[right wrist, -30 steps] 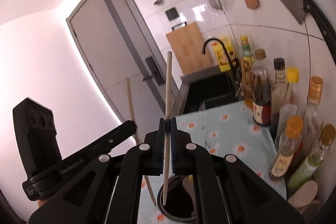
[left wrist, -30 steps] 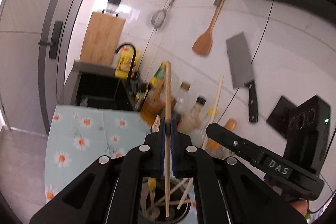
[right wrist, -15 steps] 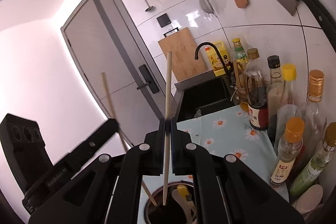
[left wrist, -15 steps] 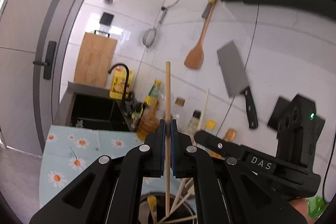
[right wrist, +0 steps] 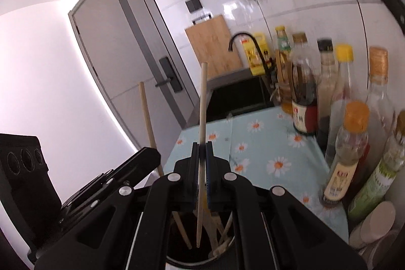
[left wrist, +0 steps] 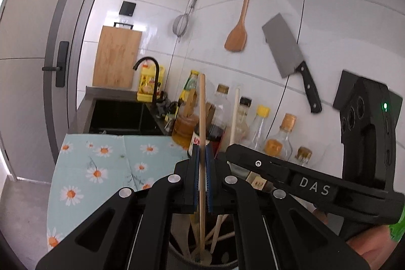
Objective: Organize utensils
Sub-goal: 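Lower both chopsticks into the black holder and open both tools, then move both open tools back down to the remaining utensils on the table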
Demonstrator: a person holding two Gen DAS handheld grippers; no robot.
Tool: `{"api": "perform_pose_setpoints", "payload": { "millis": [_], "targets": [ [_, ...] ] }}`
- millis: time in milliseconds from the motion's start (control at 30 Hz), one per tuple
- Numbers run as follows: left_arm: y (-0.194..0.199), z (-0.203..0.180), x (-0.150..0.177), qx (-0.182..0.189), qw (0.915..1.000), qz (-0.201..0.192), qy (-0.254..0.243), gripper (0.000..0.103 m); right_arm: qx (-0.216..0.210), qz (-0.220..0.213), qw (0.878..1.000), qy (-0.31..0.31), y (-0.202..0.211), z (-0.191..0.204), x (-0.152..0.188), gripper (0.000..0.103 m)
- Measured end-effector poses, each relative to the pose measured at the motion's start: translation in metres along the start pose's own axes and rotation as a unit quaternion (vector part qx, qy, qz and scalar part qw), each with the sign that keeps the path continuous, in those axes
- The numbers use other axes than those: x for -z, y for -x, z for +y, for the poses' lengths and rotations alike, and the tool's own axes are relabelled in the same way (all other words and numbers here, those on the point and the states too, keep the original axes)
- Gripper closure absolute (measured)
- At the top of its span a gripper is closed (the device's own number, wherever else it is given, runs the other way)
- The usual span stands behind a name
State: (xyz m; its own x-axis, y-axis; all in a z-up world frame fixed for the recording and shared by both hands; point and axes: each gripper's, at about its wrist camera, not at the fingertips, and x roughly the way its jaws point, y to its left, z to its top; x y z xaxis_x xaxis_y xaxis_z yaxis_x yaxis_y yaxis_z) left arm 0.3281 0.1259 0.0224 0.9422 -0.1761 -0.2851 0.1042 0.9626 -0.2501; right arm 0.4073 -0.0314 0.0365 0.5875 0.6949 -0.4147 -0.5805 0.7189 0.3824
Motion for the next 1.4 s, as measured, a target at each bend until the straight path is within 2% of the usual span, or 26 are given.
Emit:
{"api": "perform_pose_setpoints", "payload": {
  "millis": [400, 467, 567, 967, 1033, 1100, 1400],
  "targets": [
    [0.013, -0.002, 0.015, -0.005, 0.9993, 0.034, 0.013, 0.098, -0.003, 0.018, 1.0, -0.016, 0.011, 0.003, 0.015, 0.096],
    [0.019, -0.002, 0.015, -0.005, 0.9993, 0.034, 0.015, 0.098, -0.002, 0.017, 1.0, -0.02, 0.017, 0.003, 0.016, 0.089],
    [0.026, -0.003, 0.014, -0.007, 0.9993, 0.032, 0.018, 0.086, -0.004, 0.014, 0.999, -0.034, 0.026, 0.002, 0.015, 0.089],
    [0.064, -0.015, 0.005, -0.005, 0.999, 0.041, 0.017, 0.085, -0.01, 0.008, 0.999, -0.048, 0.075, 0.009, 0.013, 0.088],
    [0.071, -0.017, 0.003, -0.013, 0.9985, 0.051, 0.017, 0.082, 0.006, -0.003, 0.999, -0.045, 0.089, 0.011, 0.013, 0.088],
    [0.081, -0.016, 0.003, -0.002, 0.9977, 0.062, 0.027, 0.082, 0.014, -0.008, 0.999, -0.045, 0.102, 0.012, 0.015, 0.088],
    [0.11, -0.028, 0.027, 0.031, 0.9902, 0.133, 0.026, 0.082, 0.039, 0.031, 0.997, -0.059, 0.138, 0.004, 0.048, 0.088]
  ]
}}
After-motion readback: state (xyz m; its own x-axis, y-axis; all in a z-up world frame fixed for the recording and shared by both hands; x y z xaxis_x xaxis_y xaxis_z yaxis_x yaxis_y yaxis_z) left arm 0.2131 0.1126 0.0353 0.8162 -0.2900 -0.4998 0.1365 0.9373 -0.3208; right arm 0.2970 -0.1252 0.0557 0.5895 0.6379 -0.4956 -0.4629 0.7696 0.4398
